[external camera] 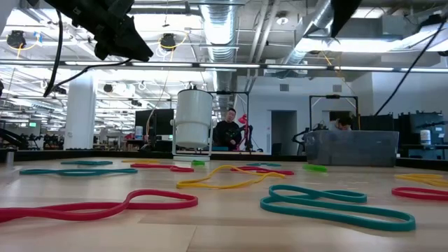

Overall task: Pick and place items into bin
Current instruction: Put the yellow rubber band into the bin

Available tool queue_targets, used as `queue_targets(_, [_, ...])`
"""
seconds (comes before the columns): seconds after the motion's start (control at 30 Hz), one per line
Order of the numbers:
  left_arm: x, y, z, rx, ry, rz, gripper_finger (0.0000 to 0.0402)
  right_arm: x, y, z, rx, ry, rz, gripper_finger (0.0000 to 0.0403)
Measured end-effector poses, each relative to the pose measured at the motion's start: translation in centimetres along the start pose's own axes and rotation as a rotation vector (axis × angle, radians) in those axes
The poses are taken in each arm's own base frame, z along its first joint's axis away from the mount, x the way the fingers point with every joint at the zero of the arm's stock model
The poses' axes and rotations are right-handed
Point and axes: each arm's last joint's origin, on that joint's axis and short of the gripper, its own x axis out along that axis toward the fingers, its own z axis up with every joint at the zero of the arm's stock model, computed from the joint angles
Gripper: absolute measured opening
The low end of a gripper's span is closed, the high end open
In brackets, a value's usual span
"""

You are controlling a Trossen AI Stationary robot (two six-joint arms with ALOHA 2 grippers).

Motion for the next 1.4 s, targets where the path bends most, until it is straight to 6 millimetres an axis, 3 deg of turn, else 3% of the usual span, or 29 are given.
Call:
queue_targets(0.2, [0.0, 0.0, 0.0, 0.0, -0.001, 0.002, 0.0114, 1.8, -4.3, -1.3, 0.195, -0.111, 0.159, 0.0])
queue_targets(0.33, [0.0, 0.0, 0.0, -0.021, 0.0, 0.001, 0.0114, 6.1, -5.1, -1.1, 0.238, -0.135, 0.192, 0.0])
queue_targets(0.5, [0.0, 0.1, -0.3, -0.02, 0.028, 0.01, 0.0114, 12.1, -4.8, -1.7, 0.25, 0.016, 0.216, 0.0])
queue_targets(0.6, [0.0, 0.2, -0.6, -0.01, 0.057, 0.018, 0.0114, 14.6, -4.6, -2.0, 0.245, 0.088, 0.238, 0.0])
queue_targets(0.9, [0.0, 0.3, -0.9, 0.003, 0.09, 0.031, 0.0114, 18.0, -4.3, -2.1, 0.287, 0.291, 0.244, 0.0])
queue_targets(1.1, [0.0, 0.3, -0.9, 0.002, 0.09, 0.031, 0.0114, 21.9, -3.8, -2.4, 0.295, 0.512, 0.268, 0.0])
queue_targets(1.4, [0.0, 0.3, -0.9, 0.001, 0.089, 0.031, 0.0114, 25.9, -3.0, -2.3, 0.206, 0.611, 0.312, 0.0])
